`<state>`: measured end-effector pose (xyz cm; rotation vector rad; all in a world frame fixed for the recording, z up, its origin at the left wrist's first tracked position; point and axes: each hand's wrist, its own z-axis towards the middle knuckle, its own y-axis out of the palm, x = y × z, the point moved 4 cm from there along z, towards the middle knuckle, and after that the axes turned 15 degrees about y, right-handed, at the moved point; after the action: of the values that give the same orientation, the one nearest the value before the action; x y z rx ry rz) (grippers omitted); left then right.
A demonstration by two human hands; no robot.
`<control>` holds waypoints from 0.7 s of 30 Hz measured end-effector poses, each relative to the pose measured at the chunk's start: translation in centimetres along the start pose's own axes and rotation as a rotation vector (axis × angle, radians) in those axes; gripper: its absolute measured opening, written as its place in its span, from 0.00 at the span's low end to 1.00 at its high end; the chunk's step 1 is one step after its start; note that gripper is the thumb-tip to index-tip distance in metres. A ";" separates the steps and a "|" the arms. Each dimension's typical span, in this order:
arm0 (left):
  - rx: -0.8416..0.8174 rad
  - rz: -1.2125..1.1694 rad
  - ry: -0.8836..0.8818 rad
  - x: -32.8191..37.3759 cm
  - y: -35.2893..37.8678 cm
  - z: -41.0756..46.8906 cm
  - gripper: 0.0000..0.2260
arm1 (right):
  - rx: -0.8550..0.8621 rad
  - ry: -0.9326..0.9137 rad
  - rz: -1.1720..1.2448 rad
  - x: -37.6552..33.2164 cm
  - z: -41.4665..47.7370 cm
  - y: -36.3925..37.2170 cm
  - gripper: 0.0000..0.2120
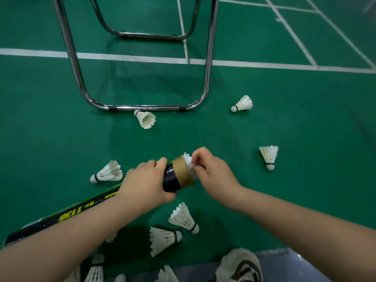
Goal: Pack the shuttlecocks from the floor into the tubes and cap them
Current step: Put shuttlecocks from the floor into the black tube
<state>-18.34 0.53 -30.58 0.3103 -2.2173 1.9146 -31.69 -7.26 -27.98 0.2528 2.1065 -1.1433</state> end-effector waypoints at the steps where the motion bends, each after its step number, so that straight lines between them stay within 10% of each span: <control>1: 0.003 -0.010 0.013 0.3 -0.2 0.0 0.23 | 0.003 0.000 -0.008 -0.4 -0.3 -0.4 0.08; 8: 0.012 -0.079 0.074 2.6 -1.4 0.3 0.25 | -0.151 0.321 0.349 0.0 -2.8 -1.6 0.09; 21: 0.073 -0.034 0.032 3.4 -4.0 -3.1 0.26 | -0.212 0.169 0.610 -1.0 -4.9 -2.6 0.11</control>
<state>-20.39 2.96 -25.40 0.3240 -2.1112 1.9719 -34.58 -4.73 -23.90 0.8463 2.0562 -0.5493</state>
